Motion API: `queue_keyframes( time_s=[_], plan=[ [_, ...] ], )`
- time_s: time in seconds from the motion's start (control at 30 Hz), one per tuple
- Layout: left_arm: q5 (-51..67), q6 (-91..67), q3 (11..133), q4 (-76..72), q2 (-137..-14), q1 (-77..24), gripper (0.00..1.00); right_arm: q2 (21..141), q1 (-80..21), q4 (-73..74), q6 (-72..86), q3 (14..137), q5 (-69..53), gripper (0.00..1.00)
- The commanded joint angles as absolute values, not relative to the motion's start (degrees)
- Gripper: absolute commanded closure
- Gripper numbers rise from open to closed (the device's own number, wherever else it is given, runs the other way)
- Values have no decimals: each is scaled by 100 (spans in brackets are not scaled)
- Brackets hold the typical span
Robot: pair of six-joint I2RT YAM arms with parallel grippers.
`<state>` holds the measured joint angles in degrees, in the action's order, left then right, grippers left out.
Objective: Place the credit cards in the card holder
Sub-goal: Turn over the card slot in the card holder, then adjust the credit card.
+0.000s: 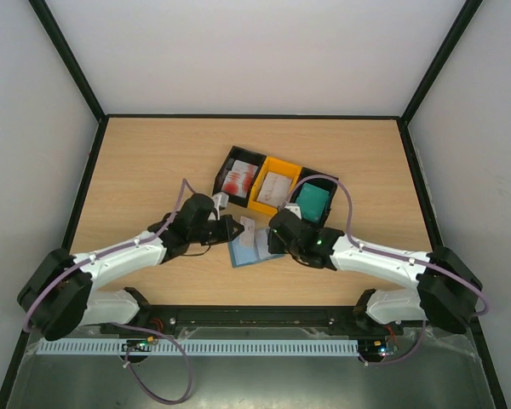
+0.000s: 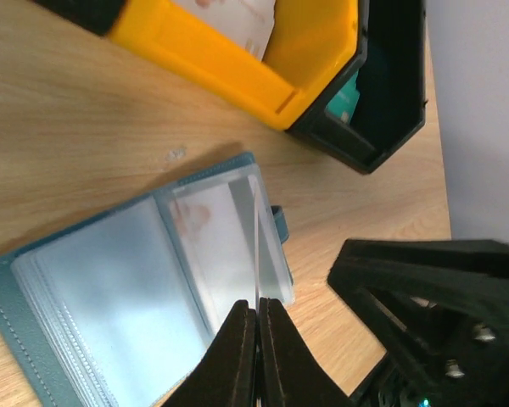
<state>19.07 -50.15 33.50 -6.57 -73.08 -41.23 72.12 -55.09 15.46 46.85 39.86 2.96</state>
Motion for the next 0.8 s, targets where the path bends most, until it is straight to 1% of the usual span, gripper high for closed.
queue_keyframes(
  time_s=[0.0,0.07,0.13,0.3,0.43,0.5,0.57,0.67,0.77],
  plan=[
    [1323,-5105,3601,-140,-6873,-4131,97,7364,-5484,1198,4567,3900,124,81],
    [1277,-5187,3633,-137,-6679,-4131,97,7178,-5482,1099,4521,3895,43,81],
    [1250,-5280,3705,-160,-6525,-4131,97,6790,-5483,997,4494,3895,-2,77],
    [1394,-5696,3815,-651,-6189,-4131,97,5649,-5459,641,4656,3779,-199,64],
    [1830,-6121,3829,-1497,-6021,-4140,97,5088,-5432,268,4980,3742,-542,50],
    [1936,-6291,3871,-1699,-5991,-4140,97,4958,-5422,259,5174,3826,-385,41],
    [2061,-6459,3856,-1953,-5935,-4144,97,4891,-5406,344,5271,3939,-199,37],
    [2197,-6695,3766,-2280,-5722,-4157,97,4923,-5396,606,5296,4174,65,32],
    [2381,-6854,3725,-2449,-5553,-4156,97,5047,-5379,478,5246,4276,-277,31]
  ],
)
